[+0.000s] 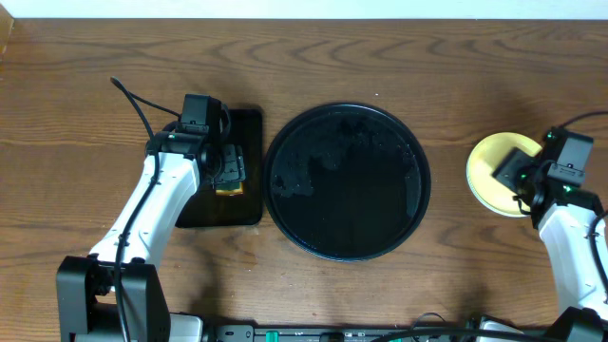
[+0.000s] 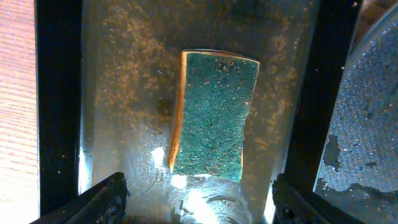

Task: Clean dirty plates on tray and stack at the side
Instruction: 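Release the yellow plate and withdraw the right gripper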

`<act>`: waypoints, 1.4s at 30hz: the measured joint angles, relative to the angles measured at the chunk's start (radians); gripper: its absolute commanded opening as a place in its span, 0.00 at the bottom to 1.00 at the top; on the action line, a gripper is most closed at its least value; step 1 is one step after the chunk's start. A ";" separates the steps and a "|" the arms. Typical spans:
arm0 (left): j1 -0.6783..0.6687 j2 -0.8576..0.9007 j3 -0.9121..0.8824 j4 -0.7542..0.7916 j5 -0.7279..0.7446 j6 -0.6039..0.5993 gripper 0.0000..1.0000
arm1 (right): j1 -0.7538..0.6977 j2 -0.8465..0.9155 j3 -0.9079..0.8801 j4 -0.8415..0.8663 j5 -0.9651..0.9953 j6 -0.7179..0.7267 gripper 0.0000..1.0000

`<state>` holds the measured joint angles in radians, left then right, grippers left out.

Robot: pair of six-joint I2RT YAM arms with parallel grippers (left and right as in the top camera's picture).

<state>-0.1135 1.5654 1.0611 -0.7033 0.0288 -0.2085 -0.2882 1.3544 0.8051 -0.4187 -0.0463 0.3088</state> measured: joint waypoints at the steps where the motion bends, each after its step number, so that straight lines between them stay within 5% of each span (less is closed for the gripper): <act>1: 0.000 0.000 0.000 -0.001 0.010 0.000 0.77 | 0.013 0.000 0.000 -0.005 -0.041 -0.024 0.84; 4: 0.000 0.000 0.001 -0.033 0.038 0.000 0.77 | 0.078 0.000 0.004 -0.062 -0.129 -0.082 0.99; 15: 0.000 -0.121 0.037 -0.293 0.071 -0.001 0.82 | 0.228 -0.039 0.144 -0.422 -0.136 -0.173 0.99; 30: -0.008 -0.947 -0.243 -0.163 0.074 0.003 0.83 | 0.307 -0.729 -0.068 -0.373 -0.026 -0.181 0.99; 42: -0.008 -1.068 -0.252 -0.168 0.074 0.003 0.84 | 0.307 -0.797 -0.071 -0.457 -0.023 -0.182 0.99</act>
<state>-0.1219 0.4973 0.8089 -0.8715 0.1028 -0.2058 0.0193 0.5575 0.7341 -0.8753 -0.0692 0.1272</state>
